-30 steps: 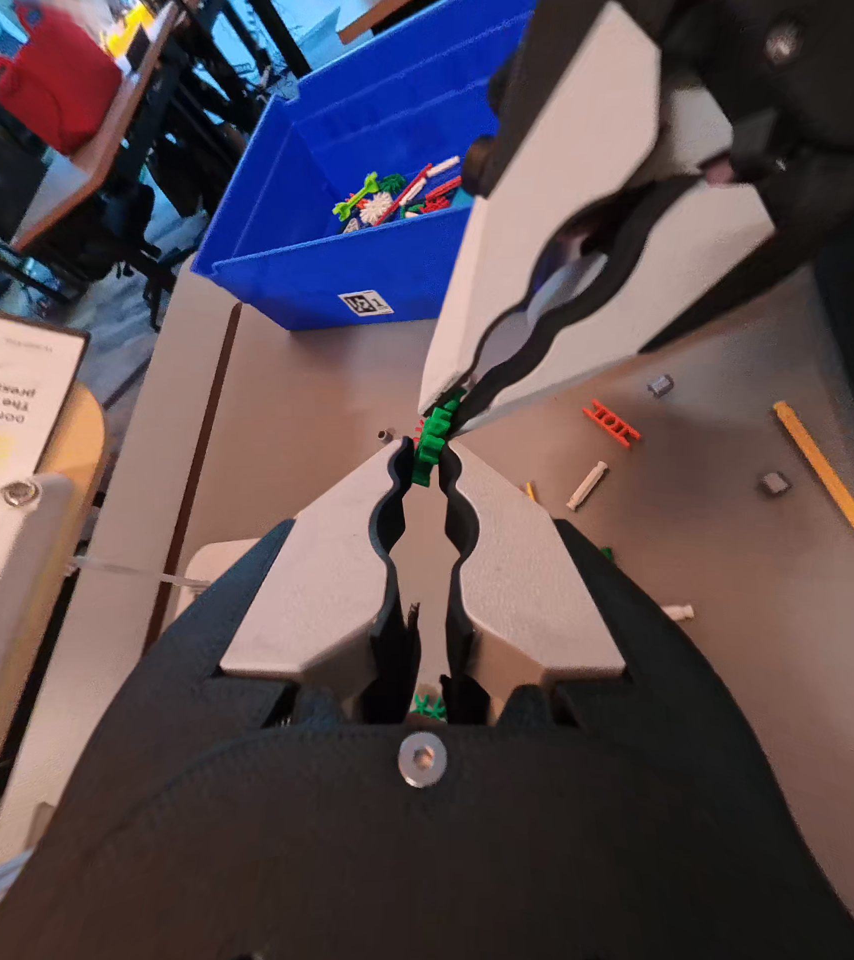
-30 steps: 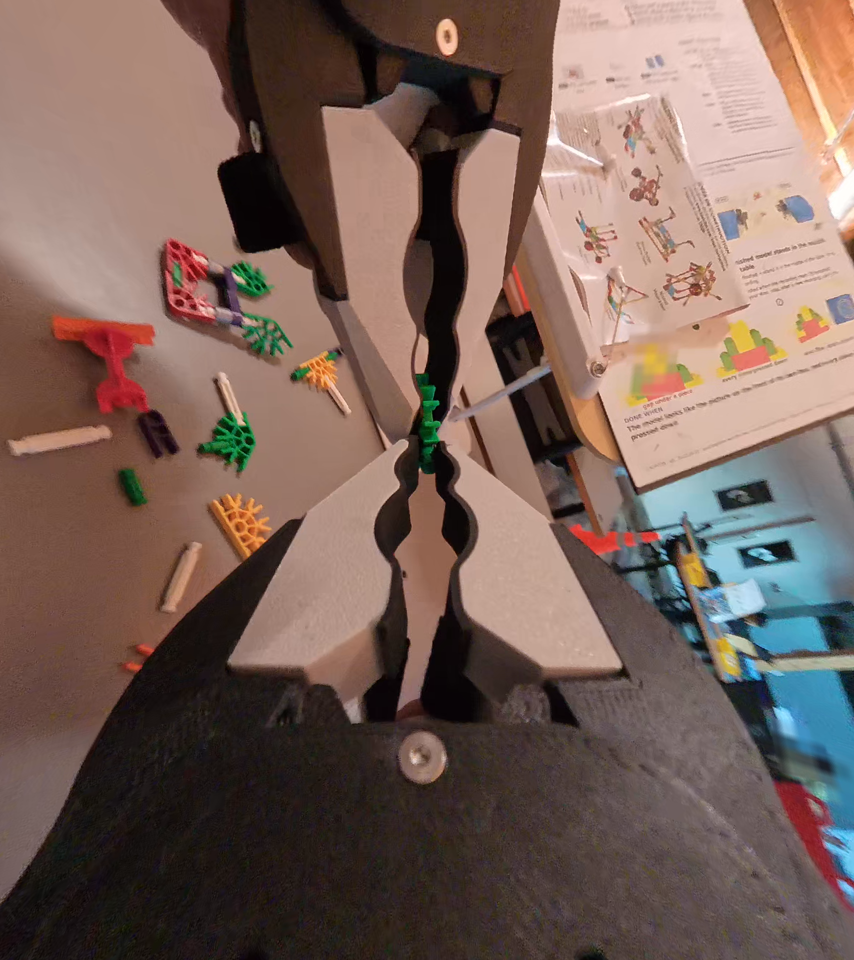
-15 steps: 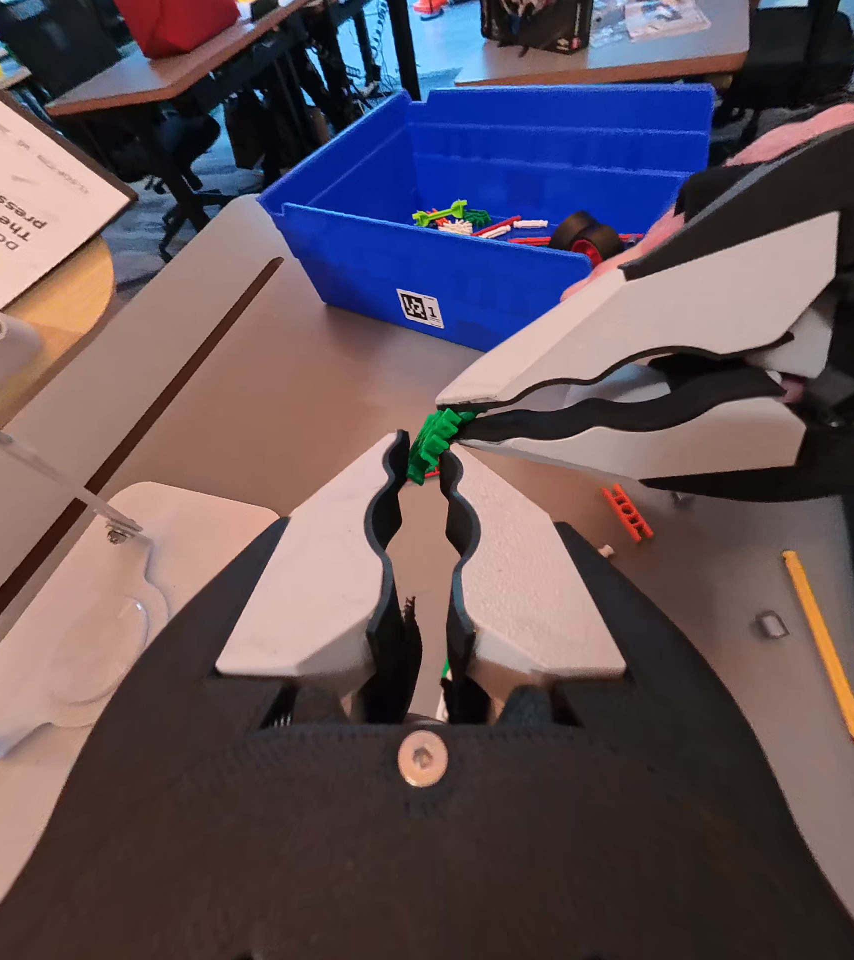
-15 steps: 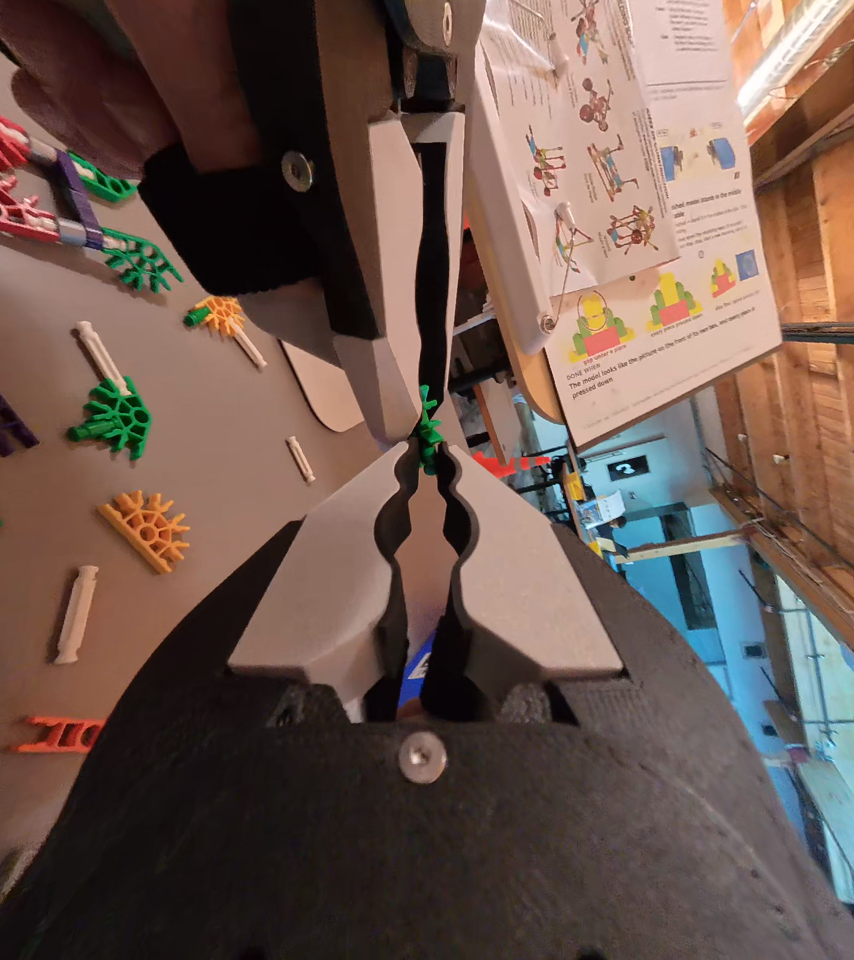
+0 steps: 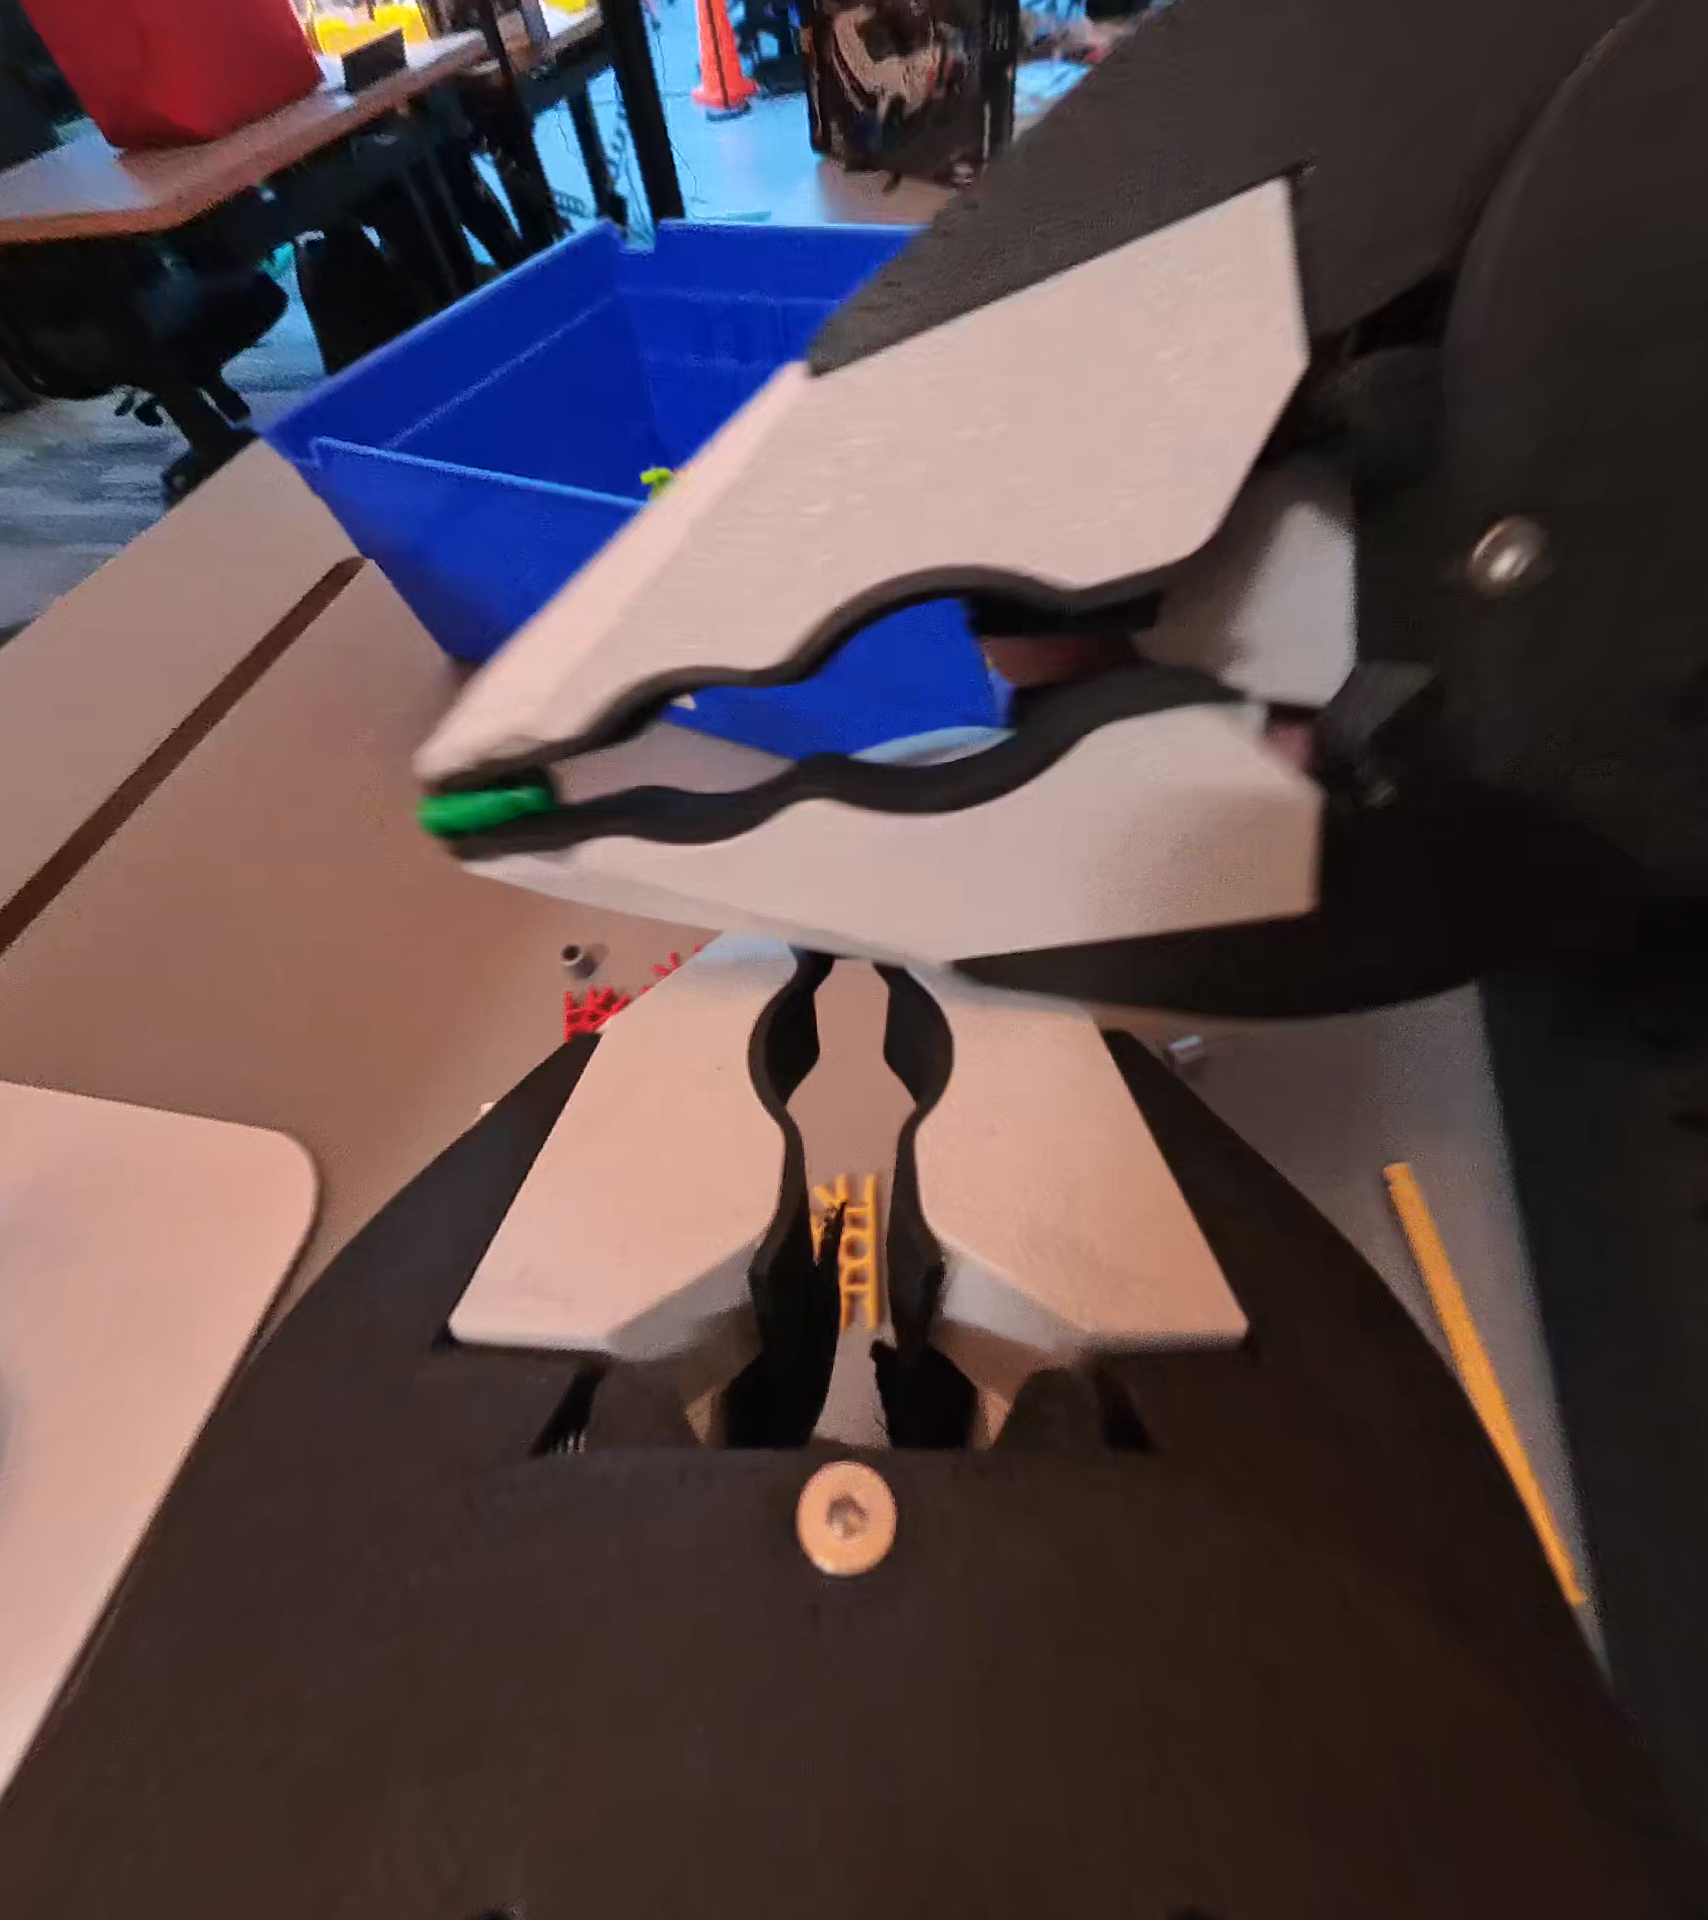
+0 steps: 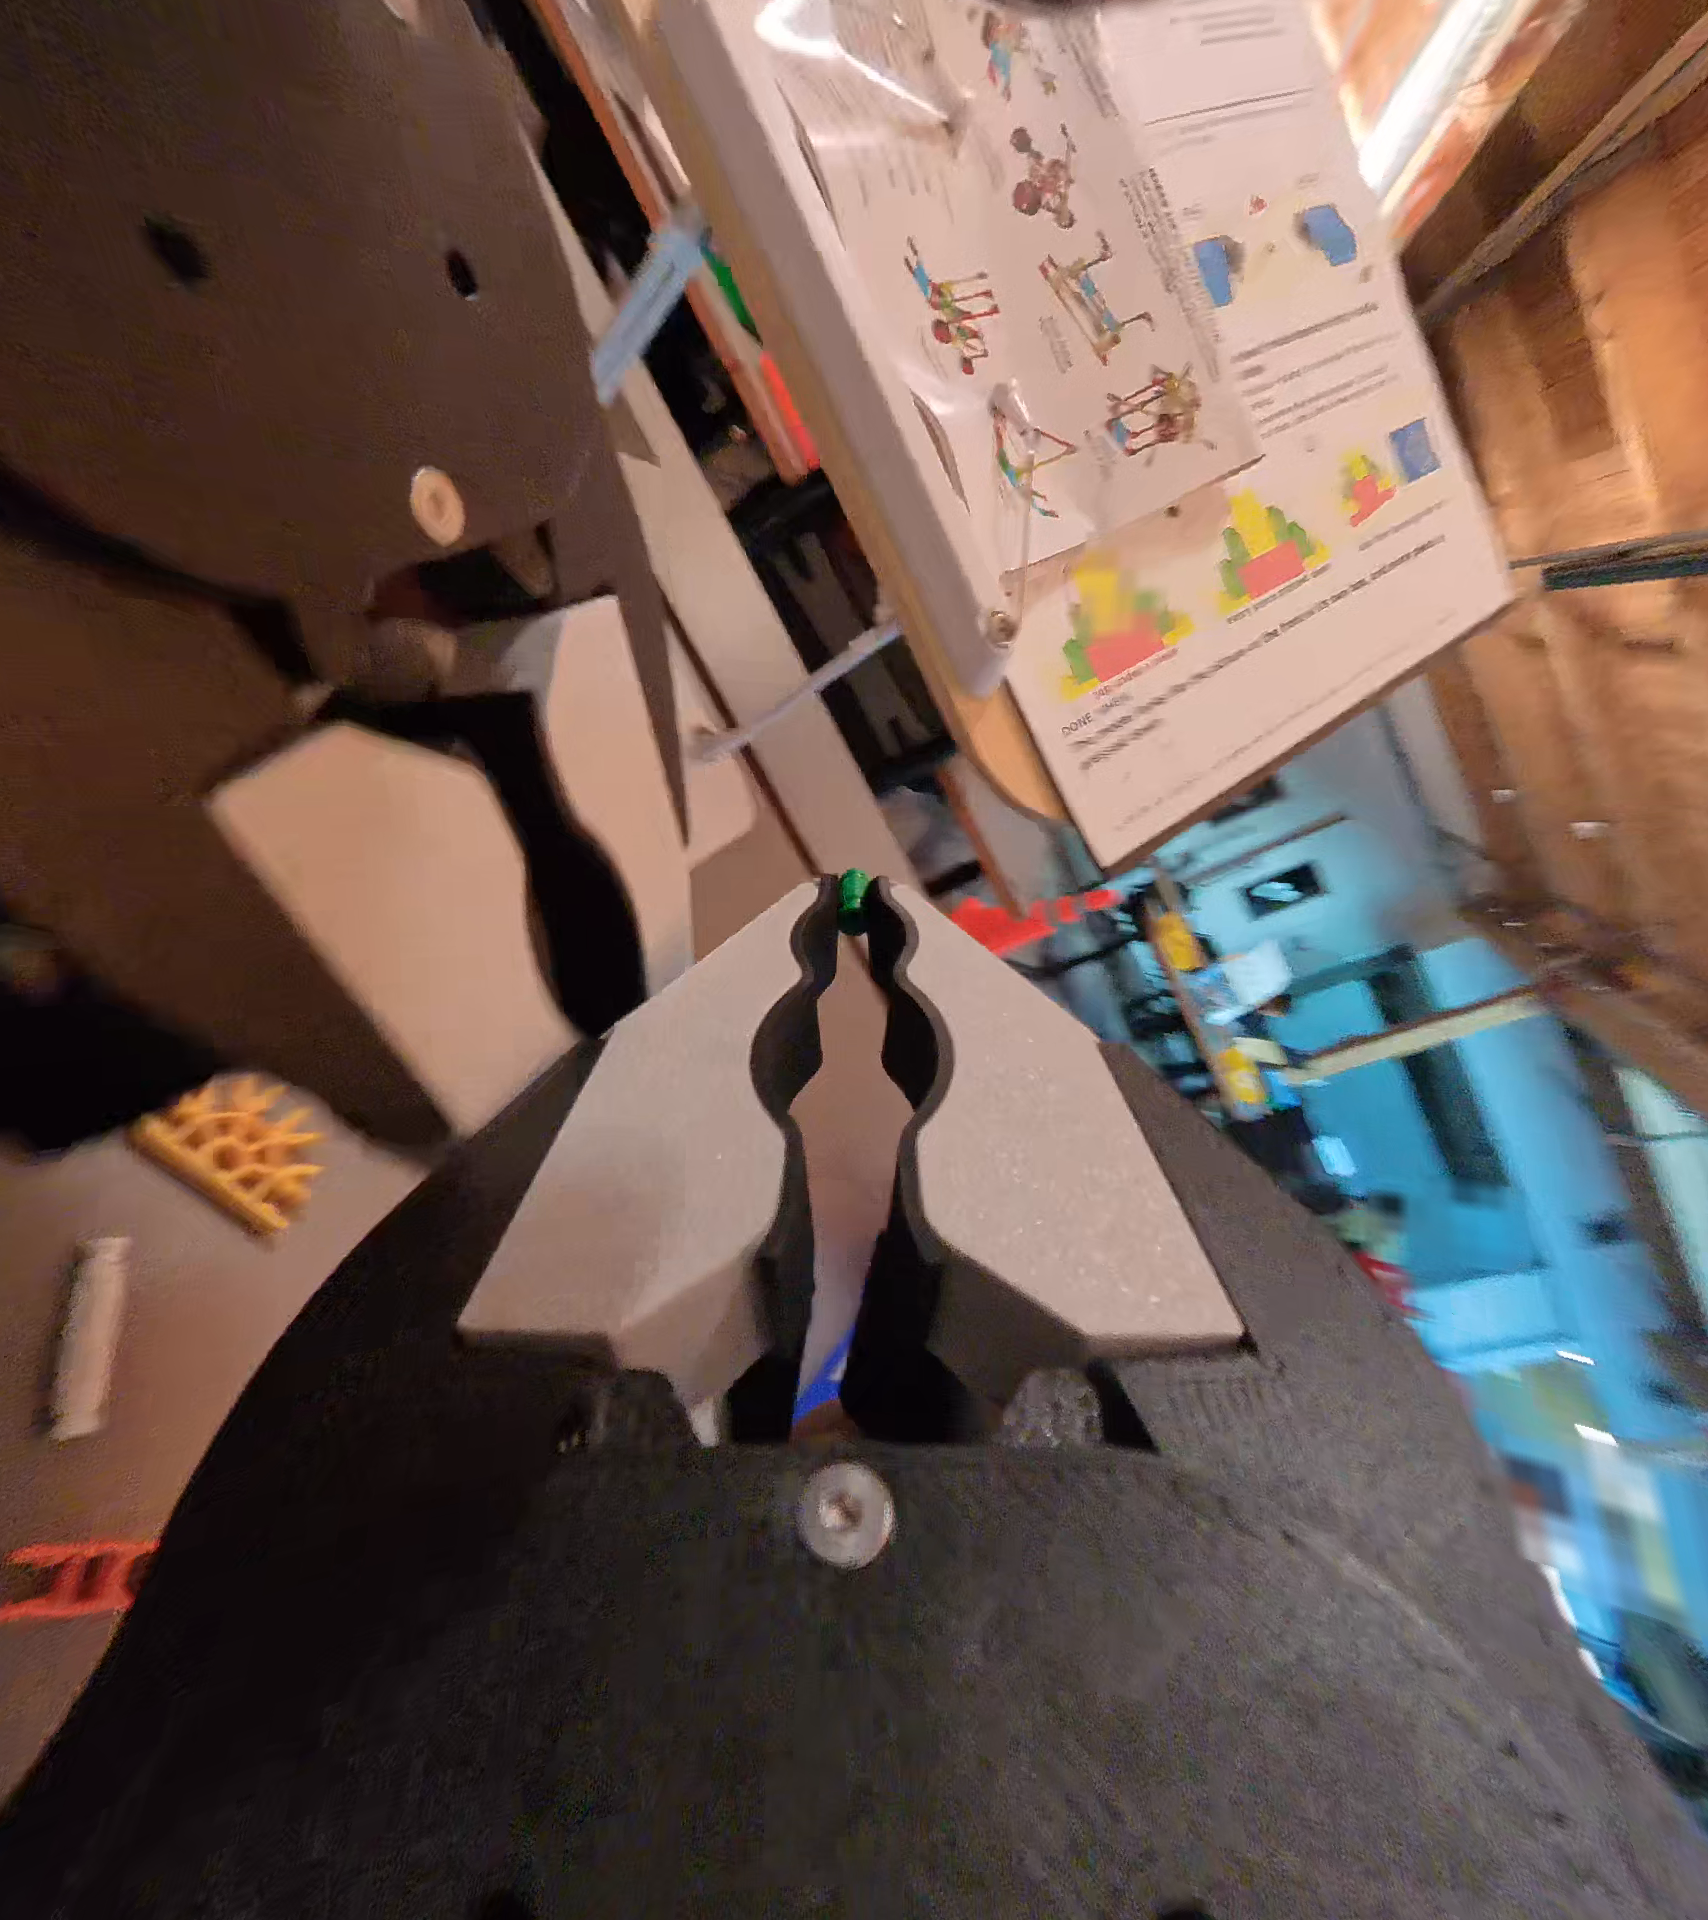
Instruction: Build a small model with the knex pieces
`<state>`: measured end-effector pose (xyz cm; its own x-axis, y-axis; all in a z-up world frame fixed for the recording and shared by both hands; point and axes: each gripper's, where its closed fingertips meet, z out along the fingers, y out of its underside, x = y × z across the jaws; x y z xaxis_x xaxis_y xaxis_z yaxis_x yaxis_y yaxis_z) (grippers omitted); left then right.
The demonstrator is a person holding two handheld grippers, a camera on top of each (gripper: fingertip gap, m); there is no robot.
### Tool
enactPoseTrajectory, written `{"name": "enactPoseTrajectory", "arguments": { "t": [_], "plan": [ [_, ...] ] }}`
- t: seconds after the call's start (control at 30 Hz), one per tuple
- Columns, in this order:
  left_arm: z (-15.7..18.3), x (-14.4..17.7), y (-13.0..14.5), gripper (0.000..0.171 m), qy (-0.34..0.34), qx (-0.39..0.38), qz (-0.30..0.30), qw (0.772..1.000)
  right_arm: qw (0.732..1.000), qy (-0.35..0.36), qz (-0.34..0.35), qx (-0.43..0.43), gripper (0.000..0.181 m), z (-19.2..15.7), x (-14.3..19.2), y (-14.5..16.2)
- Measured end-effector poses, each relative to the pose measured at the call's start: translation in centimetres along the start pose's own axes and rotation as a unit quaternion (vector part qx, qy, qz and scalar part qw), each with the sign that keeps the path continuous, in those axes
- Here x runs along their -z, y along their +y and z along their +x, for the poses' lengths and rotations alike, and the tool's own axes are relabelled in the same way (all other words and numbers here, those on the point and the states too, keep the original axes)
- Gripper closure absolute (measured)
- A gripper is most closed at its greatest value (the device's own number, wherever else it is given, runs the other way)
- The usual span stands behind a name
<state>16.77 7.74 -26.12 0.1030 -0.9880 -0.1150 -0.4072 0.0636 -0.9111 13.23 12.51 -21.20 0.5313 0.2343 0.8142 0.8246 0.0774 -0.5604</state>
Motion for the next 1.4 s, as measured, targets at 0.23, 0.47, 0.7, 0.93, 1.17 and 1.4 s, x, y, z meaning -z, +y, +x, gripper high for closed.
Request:
{"name": "enactPoseTrajectory", "arguments": {
  "t": [0.23,0.47,0.7,0.93,1.17,1.4],
  "plan": [
    [-1.6,2.9,-0.7,0.168,0.036,-0.049,0.019,0.998,0.987,-0.108,0.070,-0.095,0.178,-0.1,2.0,-0.2],
    [0.1,3.6,4.6,0.168,0.147,-0.088,-0.113,0.979,0.940,-0.320,0.011,-0.120,0.178,-6.0,3.8,2.5],
    [2.3,3.5,9.3,0.147,0.180,-0.163,-0.217,0.945,0.882,-0.457,-0.038,-0.108,0.177,-11.5,5.7,3.9],
    [-0.3,5.0,7.7,0.126,0.140,-0.180,-0.207,0.951,0.890,-0.433,-0.025,-0.138,0.154,-10.5,5.0,3.2],
    [-6.9,10.6,4.8,0.124,0.022,-0.190,-0.201,0.961,0.937,-0.304,-0.049,-0.163,0.148,-6.6,1.6,3.4],
    [-8.1,14.2,9.4,0.122,-0.016,-0.180,-0.242,0.953,0.931,-0.301,-0.140,-0.151,0.145,-6.6,-0.6,3.0]
  ]
}}
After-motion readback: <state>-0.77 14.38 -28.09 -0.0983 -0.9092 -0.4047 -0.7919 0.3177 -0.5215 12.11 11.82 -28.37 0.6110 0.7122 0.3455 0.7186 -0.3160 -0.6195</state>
